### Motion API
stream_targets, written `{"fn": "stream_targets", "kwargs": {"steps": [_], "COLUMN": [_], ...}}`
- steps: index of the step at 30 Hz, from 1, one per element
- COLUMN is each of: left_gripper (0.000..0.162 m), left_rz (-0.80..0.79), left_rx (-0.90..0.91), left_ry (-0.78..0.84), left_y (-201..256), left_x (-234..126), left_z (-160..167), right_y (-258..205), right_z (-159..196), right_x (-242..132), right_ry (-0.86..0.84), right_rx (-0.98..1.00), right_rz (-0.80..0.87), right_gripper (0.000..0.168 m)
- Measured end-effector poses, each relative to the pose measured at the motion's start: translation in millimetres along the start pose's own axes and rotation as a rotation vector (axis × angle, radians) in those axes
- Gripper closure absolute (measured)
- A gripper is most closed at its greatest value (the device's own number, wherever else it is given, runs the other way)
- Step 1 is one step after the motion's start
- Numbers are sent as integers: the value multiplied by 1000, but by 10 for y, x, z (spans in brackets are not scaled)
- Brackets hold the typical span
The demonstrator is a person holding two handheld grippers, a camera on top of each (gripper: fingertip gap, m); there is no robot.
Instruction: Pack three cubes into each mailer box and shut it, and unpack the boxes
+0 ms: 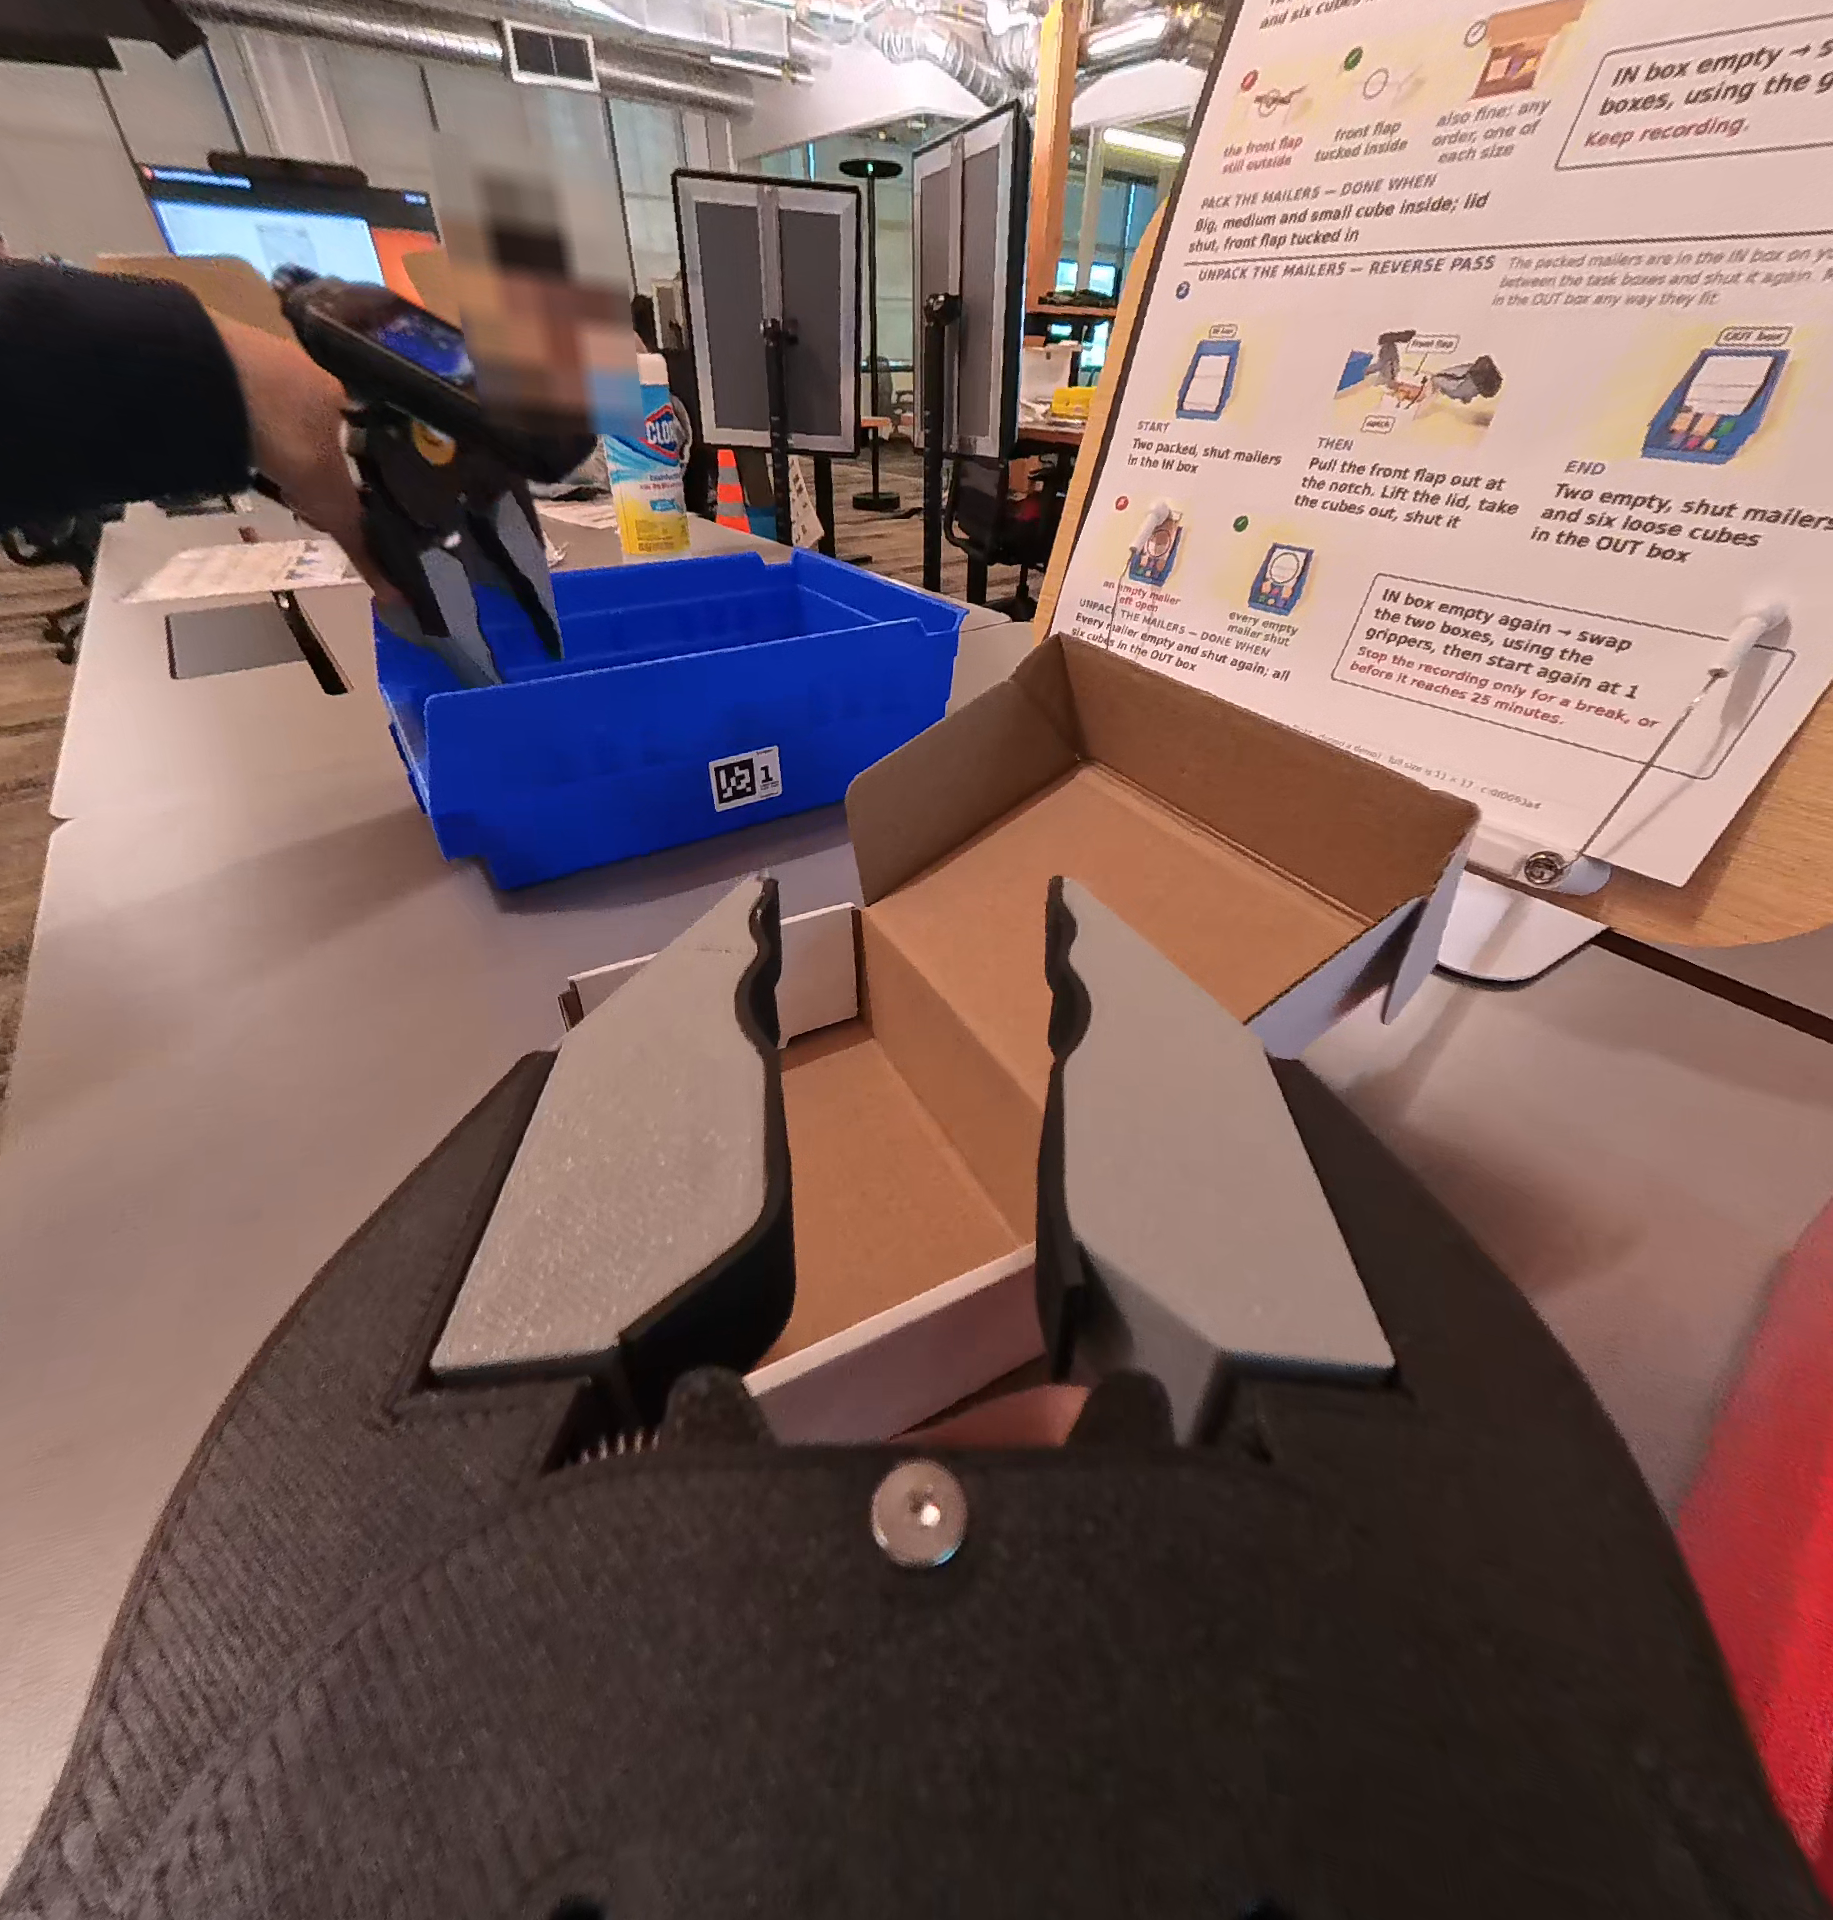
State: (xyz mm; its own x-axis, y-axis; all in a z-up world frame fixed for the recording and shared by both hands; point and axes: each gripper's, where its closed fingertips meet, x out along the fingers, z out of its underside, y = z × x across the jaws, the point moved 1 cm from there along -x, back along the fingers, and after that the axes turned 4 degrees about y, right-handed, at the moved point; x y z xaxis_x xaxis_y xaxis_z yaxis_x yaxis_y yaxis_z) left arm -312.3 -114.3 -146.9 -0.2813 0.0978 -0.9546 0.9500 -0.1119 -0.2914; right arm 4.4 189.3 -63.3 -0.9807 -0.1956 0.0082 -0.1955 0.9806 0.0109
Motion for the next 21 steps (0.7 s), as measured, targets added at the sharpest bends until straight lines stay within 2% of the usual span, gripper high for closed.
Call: {"fn": "stream_targets", "kwargs": {"steps": [2, 5, 8, 10, 13, 17, 21], "left_gripper": [102, 108, 118, 111, 118, 119, 119], "left_rz": [24, 51, 95, 62, 35, 43, -60], "left_rx": [10, 25, 36, 69, 121, 149, 168], "left_ry": [-53, -54, -122, -178, -213, -146, 2], "left_y": [-28, -43, 5, -14, -14, 75, 23], "left_x": [83, 147, 249, 309, 298, 169, -160], "left_z": [54, -27, 3, 59, 72, -13, -151], "right_y": [-4, -4, -7, -11, -23, -62, -138], "right_z": [5, 8, 15, 6, -24, -37, -32], "right_x": [4, 8, 12, 6, -7, -13, -10], "right_ry": [-3, -4, -7, -4, 8, 11, 4], "right_rx": [-4, -1, 11, 15, 15, 17, 30], "right_rz": [0, -4, -13, -16, -21, -39, -82], "right_gripper": [120, 120, 120, 120, 121, 121, 121]}}
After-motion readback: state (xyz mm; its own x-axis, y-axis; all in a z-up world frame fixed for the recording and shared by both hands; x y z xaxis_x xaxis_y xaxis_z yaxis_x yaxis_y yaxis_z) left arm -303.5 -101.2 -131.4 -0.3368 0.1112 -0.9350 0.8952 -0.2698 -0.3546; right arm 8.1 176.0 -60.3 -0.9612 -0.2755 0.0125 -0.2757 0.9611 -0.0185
